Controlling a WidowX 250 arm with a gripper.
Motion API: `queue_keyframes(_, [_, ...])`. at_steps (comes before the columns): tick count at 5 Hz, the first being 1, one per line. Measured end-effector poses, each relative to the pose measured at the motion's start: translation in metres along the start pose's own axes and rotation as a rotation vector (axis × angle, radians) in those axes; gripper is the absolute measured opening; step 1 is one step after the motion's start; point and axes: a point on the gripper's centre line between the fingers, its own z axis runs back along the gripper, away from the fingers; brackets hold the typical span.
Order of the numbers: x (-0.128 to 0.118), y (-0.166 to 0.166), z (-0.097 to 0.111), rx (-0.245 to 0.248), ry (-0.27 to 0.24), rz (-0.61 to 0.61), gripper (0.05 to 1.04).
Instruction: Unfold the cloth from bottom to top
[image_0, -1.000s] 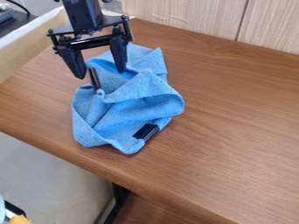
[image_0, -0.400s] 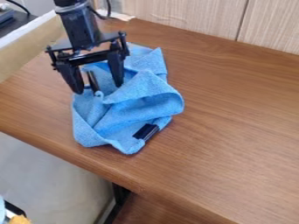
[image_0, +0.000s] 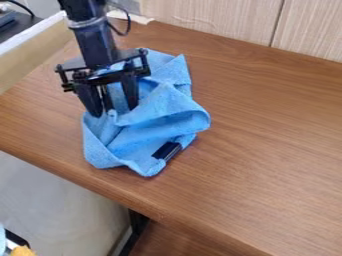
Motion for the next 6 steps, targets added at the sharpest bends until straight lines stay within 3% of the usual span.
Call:
queue_keyframes(1, [-0.001, -0.005, 0.011, -0.032, -0.034, -0.015, 0.368])
queue_keyframes(2, [-0.006, -0.008, 0.012, -0.052, -0.020, -0.027, 0.181])
queue_keyframes(3, [-0.007, -0.004, 0.012, -0.059, -0.008, -0.018, 0.109])
queue_keyframes(4, [-0.005, -0.007, 0.016, -0.060, -0.011, -0.021, 0.102])
queue_keyframes(6, [0.030, -0.061, 0.019, -0.095, 0.016, -0.079, 0.102])
